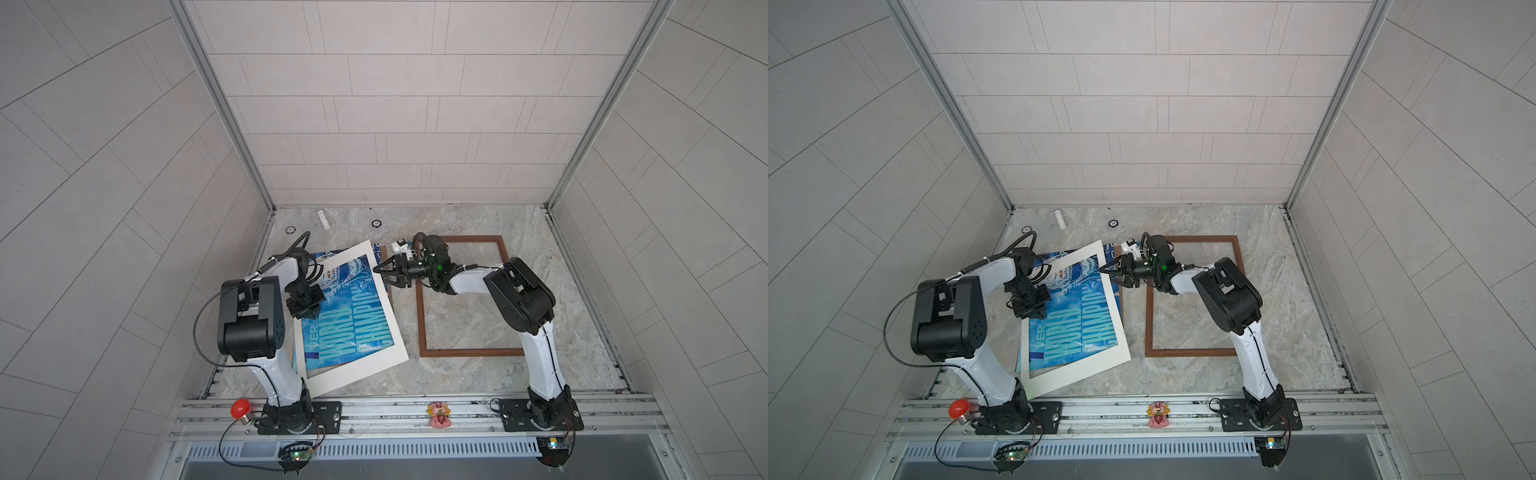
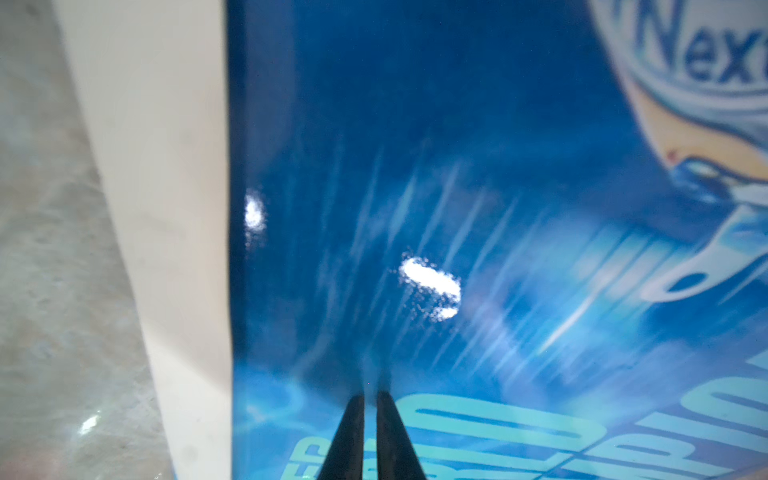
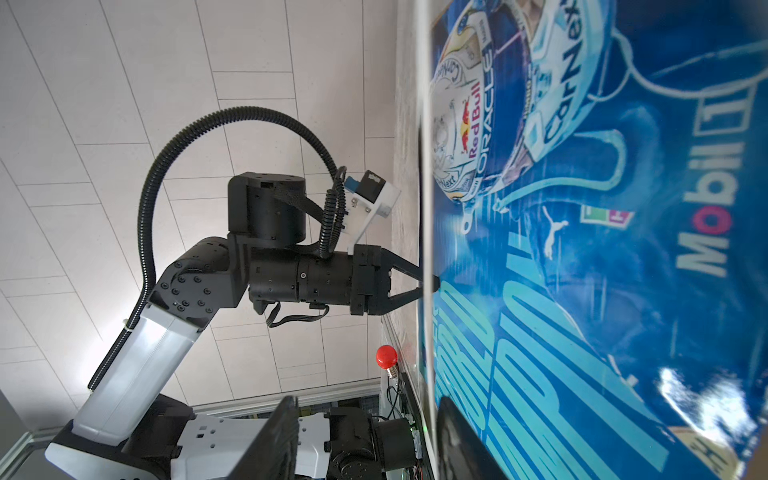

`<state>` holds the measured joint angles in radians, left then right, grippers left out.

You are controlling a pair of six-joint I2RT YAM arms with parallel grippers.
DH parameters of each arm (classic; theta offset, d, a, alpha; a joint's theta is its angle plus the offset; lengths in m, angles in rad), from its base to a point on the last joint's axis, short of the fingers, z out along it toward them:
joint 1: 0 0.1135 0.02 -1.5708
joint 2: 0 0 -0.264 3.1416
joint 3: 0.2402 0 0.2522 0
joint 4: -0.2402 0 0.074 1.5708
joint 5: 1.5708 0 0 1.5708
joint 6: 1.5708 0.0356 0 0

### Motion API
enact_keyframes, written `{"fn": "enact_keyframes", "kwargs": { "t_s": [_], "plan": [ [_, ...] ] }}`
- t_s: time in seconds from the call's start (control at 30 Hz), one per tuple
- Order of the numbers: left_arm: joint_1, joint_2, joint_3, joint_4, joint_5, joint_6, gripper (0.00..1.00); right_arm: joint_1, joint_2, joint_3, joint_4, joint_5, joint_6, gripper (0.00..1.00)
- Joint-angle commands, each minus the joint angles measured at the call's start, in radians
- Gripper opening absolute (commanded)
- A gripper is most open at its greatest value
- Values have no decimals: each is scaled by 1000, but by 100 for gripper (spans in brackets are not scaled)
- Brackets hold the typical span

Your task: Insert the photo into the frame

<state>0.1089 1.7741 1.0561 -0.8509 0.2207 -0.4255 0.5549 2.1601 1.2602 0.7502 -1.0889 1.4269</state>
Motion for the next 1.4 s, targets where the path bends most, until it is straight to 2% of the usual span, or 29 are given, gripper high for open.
{"fn": "enact_keyframes", "kwargs": {
  "t_s": [0.0, 0.2, 0.37, 0.57, 0.67, 0.7, 0.8, 0.87, 0.93, 1.13, 1.27, 1.37],
  "plan": [
    [-21, 82, -51, 57, 55, 13, 13, 20, 11, 8, 39, -19, 20, 49],
    [-28, 80, -51, 60, 64, 18, 12, 61, -21, 47, -216, -10, -185, 51],
    [-35, 83, -48, 62, 74, 21, 12, 83, -31, 67, -224, -7, -190, 50],
    [-37, 66, -46, 61, 76, 20, 11, 85, -43, 74, -252, 4, -207, 26],
    [-37, 43, -43, 61, 104, 9, 11, 85, -65, 87, -346, 13, -275, 16],
    [-37, 33, -34, 53, 110, 8, 11, 85, -75, 96, -395, 21, -311, 9],
    [-38, -9, -2, 25, 127, 7, 11, 86, -104, 134, -586, 59, -451, 0],
    [-37, -39, 31, -3, 141, 6, 12, 87, -121, 186, -778, 101, -589, 0],
    [-37, -73, 69, -36, 165, 5, 17, 87, -147, 206, -871, 136, -660, 0],
    [-37, -210, 171, -163, 234, 4, 36, 85, -274, 191, -901, 194, -681, 0],
    [-35, -344, 232, -234, 210, 23, 39, 72, -372, 186, -905, 175, -642, 0],
    [-35, -420, 269, -234, 223, -6, 40, 49, -450, 172, -898, 146, -590, 0]
  ]
}}
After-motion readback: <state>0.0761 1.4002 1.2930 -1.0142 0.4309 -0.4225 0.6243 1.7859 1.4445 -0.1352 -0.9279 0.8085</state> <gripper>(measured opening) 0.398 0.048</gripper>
